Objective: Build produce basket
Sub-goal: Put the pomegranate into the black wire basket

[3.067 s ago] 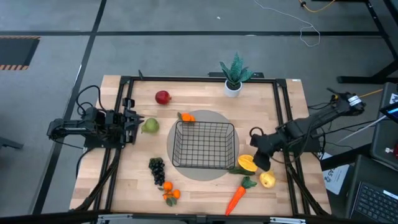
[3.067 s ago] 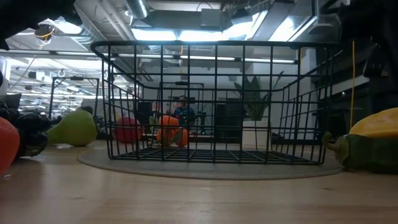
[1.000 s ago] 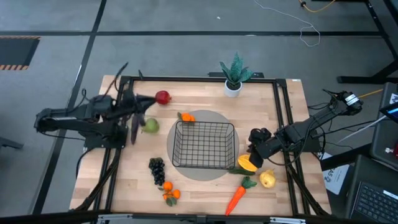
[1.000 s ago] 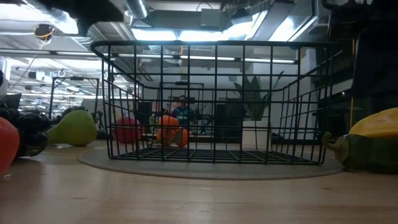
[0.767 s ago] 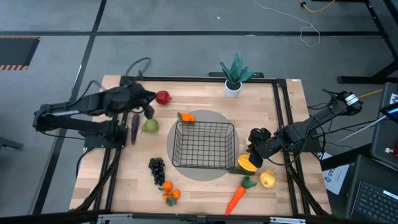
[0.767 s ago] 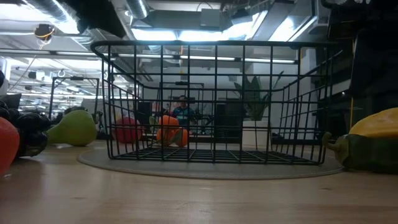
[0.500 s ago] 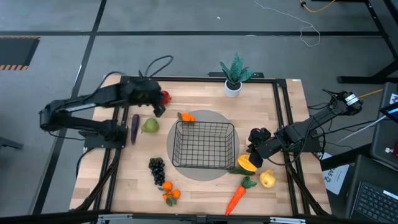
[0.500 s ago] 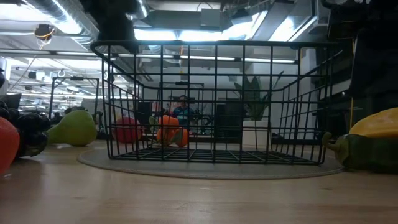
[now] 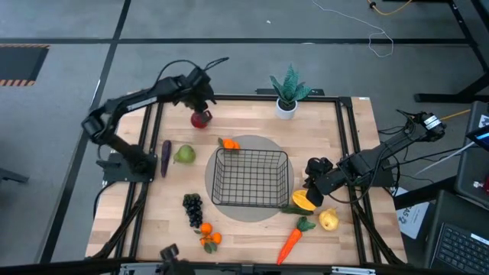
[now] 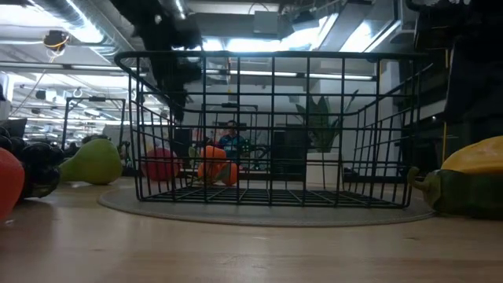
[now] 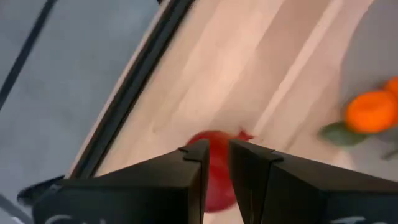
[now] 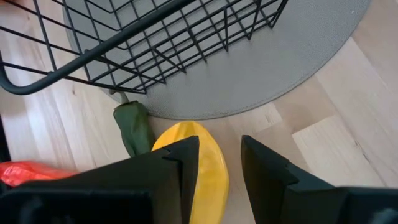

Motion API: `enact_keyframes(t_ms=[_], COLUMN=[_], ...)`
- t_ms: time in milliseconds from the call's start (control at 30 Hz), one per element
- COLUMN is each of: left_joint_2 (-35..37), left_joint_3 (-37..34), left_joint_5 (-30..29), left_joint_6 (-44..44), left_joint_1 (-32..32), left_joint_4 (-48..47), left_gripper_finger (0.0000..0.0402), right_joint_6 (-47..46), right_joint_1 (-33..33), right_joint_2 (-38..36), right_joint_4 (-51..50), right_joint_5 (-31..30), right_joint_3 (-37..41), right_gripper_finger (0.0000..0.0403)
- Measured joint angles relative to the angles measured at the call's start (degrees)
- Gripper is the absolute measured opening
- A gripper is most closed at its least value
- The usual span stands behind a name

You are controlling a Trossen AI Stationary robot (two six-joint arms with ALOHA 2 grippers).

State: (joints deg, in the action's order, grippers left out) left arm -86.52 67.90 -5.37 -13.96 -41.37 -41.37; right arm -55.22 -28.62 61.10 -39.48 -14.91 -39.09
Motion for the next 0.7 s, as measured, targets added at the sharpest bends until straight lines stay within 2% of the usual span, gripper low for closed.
enact_keyframes(t_ms=[233, 500, 700], left_joint_2=[-6.9, -8.0, -8.1], left_joint_3=[0.7, 0.7, 0.7], left_joint_5=[0.2, 1.4, 4.2], left_joint_6=[-9.6, -18.3, -19.1], left_joint_1=[-0.8, 2.1, 2.8], left_joint_4=[-0.1, 0.1, 0.8], left_gripper_finger=[0.0046, 0.0046, 0.0046], right_joint_6=[0.0, 0.0, 0.0], right_joint_1=[0.0, 0.0, 0.0], right_joint_2=[0.0, 0.0, 0.0], right_joint_4=[0.0, 0.0, 0.0], right_joint_5=[0.0, 0.0, 0.0], right_joint_3=[0.0, 0.0, 0.0], right_gripper_finger=[0.011, 0.011, 0.011])
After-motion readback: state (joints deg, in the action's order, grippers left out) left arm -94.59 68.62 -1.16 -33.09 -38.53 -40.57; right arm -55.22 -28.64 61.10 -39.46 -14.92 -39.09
